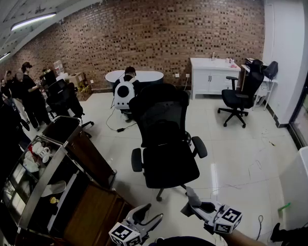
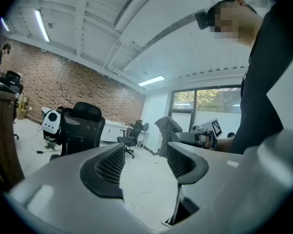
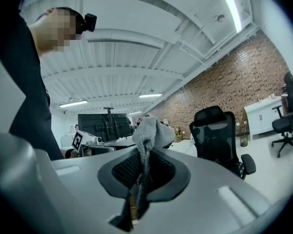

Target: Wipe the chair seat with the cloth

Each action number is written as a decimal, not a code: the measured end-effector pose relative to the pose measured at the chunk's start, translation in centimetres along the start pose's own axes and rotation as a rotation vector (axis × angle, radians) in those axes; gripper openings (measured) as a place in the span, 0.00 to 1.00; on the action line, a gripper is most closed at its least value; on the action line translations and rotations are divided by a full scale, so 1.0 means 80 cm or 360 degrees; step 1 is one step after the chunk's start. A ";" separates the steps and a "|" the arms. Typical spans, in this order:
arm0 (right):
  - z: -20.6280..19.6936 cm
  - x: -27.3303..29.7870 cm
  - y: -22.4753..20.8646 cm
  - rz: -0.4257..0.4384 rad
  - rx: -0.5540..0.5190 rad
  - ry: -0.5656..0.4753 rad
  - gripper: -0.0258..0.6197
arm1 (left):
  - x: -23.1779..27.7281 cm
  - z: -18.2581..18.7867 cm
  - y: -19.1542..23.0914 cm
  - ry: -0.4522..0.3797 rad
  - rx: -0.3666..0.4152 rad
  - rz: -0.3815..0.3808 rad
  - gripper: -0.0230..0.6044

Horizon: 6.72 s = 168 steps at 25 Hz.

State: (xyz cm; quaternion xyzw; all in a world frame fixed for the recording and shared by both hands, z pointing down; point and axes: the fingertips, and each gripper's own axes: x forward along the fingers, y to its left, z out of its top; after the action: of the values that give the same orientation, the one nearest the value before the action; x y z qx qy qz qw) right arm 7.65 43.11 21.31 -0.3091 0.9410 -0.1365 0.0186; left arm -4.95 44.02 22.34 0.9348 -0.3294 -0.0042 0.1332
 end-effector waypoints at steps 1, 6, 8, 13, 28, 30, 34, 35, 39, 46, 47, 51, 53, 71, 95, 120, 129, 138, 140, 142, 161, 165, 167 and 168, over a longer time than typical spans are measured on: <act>0.001 -0.004 -0.003 0.0003 -0.0011 0.0003 0.08 | 0.005 -0.002 -0.003 0.0000 0.0003 0.0000 0.51; 0.001 -0.021 -0.016 0.0011 -0.0060 0.0010 0.08 | 0.031 -0.005 -0.015 0.0010 0.0012 -0.0007 0.50; -0.001 -0.026 -0.022 0.0022 -0.0090 0.0002 0.08 | 0.040 -0.007 -0.018 0.0016 0.0003 -0.0003 0.50; 0.000 -0.037 -0.045 0.0043 -0.0111 -0.0001 0.08 | 0.070 -0.007 -0.029 0.0033 -0.0001 0.0014 0.50; 0.015 0.059 -0.117 0.0109 -0.0143 0.0076 0.08 | 0.147 -0.003 0.070 0.0072 -0.0010 -0.0031 0.50; 0.017 0.088 -0.137 0.0101 -0.0145 0.0093 0.08 | 0.163 -0.001 0.102 0.0087 -0.0031 -0.0044 0.50; 0.025 0.158 -0.191 0.0067 -0.0139 0.0138 0.08 | 0.198 0.018 0.183 0.0071 -0.0073 -0.0081 0.50; 0.026 0.177 -0.204 0.0055 -0.0126 0.0155 0.08 | 0.205 0.022 0.205 0.0069 -0.0084 -0.0094 0.50; 0.039 0.260 -0.247 0.0030 -0.0098 0.0205 0.08 | 0.226 0.042 0.291 0.0103 -0.0109 -0.0140 0.50; 0.060 0.359 -0.301 -0.0001 -0.0088 0.0193 0.08 | 0.265 0.068 0.396 0.0141 -0.0101 -0.0181 0.50; 0.061 0.367 -0.305 -0.0002 -0.0083 0.0191 0.08 | 0.269 0.068 0.403 0.0144 -0.0110 -0.0184 0.50; 0.060 0.392 -0.321 0.0005 -0.0061 0.0214 0.08 | 0.280 0.062 0.425 0.0157 -0.0149 -0.0186 0.50; 0.055 0.401 -0.332 0.0021 -0.0059 0.0238 0.08 | 0.288 0.059 0.436 0.0168 -0.0160 -0.0172 0.50; -0.191 0.582 -0.528 0.0212 -0.0067 0.0860 0.08 | 0.373 -0.099 0.614 0.0448 -0.0375 0.0147 0.52; -0.523 0.813 -0.667 0.0347 -0.0452 0.1407 0.08 | 0.437 -0.213 0.735 0.0469 -0.0453 0.0227 0.52; -0.540 0.581 -0.930 -0.0236 -0.0471 0.1775 0.08 | 0.494 -0.277 0.676 0.0573 -0.0515 0.0086 0.52; -0.509 0.510 -0.996 -0.0533 -0.0461 0.1830 0.08 | 0.532 -0.268 0.643 0.0562 -0.0504 -0.0008 0.52; -0.502 0.621 -0.862 -0.0263 -0.0238 0.1503 0.08 | 0.481 -0.266 0.661 0.0533 -0.0545 0.0132 0.52; -0.511 0.665 -0.795 -0.0093 -0.0220 0.1456 0.08 | 0.463 -0.264 0.666 0.0535 -0.0553 0.0181 0.52; -0.523 0.704 -0.733 0.0078 -0.0246 0.1441 0.08 | 0.447 -0.263 0.669 0.0546 -0.0551 0.0216 0.52; -0.582 0.609 -0.805 -0.0145 -0.0308 0.1738 0.08 | 0.427 -0.282 0.640 0.0503 -0.0633 0.0200 0.52; -0.561 0.520 -0.882 -0.0328 -0.0370 0.1812 0.08 | 0.443 -0.279 0.634 0.0501 -0.0618 0.0152 0.52; -0.547 0.491 -0.907 -0.0405 -0.0412 0.1829 0.08 | 0.449 -0.279 0.630 0.0508 -0.0614 0.0127 0.52; -0.542 0.481 -0.915 -0.0438 -0.0425 0.1836 0.08 | 0.451 -0.281 0.629 0.0514 -0.0613 0.0117 0.52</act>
State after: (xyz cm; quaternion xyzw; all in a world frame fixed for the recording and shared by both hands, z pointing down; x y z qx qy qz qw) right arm 13.58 -25.33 84.58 -0.3038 0.7597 -0.1640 -0.5511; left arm -5.44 -10.33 59.53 0.8682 -0.3306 0.0873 0.3597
